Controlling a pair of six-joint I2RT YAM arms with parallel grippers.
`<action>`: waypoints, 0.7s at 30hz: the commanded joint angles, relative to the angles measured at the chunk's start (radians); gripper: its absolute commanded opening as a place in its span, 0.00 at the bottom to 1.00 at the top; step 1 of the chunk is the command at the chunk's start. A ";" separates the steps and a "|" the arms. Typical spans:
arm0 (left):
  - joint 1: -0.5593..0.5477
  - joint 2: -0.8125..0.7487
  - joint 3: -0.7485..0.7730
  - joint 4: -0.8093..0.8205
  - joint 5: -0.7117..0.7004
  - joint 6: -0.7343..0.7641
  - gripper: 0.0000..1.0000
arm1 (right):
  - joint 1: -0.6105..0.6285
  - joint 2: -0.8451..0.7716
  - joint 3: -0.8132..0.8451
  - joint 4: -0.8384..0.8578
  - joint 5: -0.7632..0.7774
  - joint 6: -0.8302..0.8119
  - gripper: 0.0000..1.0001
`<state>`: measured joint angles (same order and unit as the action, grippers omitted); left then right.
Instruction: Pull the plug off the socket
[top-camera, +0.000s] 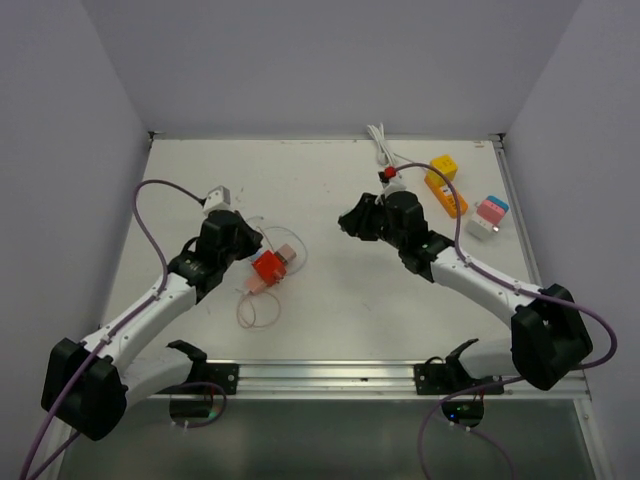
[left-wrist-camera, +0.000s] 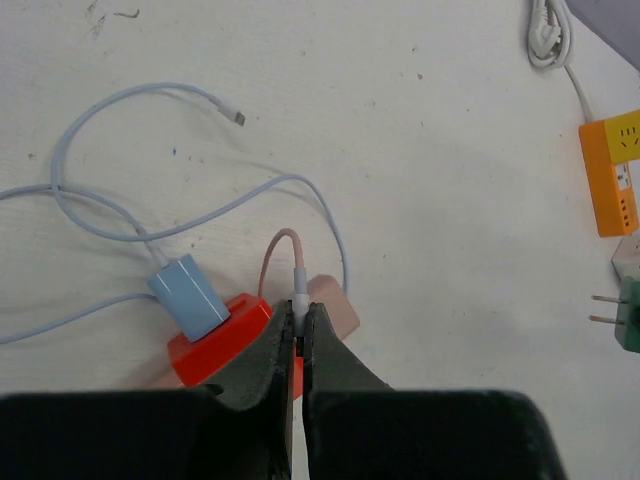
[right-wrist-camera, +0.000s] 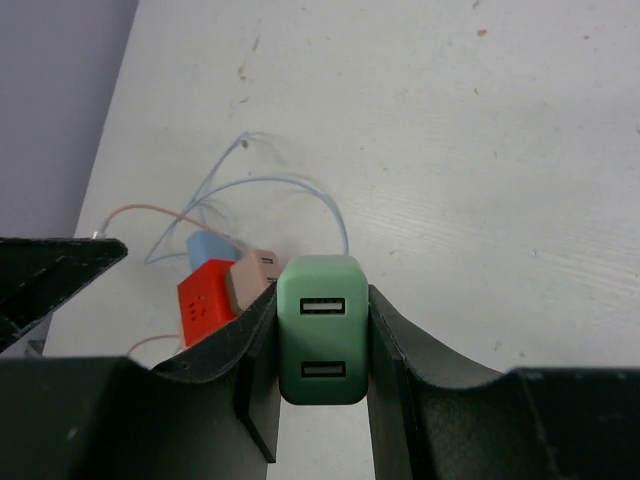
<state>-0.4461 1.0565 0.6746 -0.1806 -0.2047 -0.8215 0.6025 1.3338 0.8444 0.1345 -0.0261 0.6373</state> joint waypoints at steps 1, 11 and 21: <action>0.000 0.002 0.013 0.007 0.024 0.071 0.00 | -0.032 0.045 -0.027 0.000 -0.052 0.018 0.00; 0.006 -0.041 -0.007 -0.088 -0.054 0.159 0.27 | -0.122 0.299 -0.056 0.158 -0.291 0.068 0.05; 0.023 -0.046 0.028 -0.137 -0.010 0.255 0.71 | -0.214 0.426 -0.027 0.231 -0.350 0.082 0.46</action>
<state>-0.4309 1.0309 0.6621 -0.3000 -0.2256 -0.6357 0.4187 1.7519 0.7746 0.2878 -0.3401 0.7128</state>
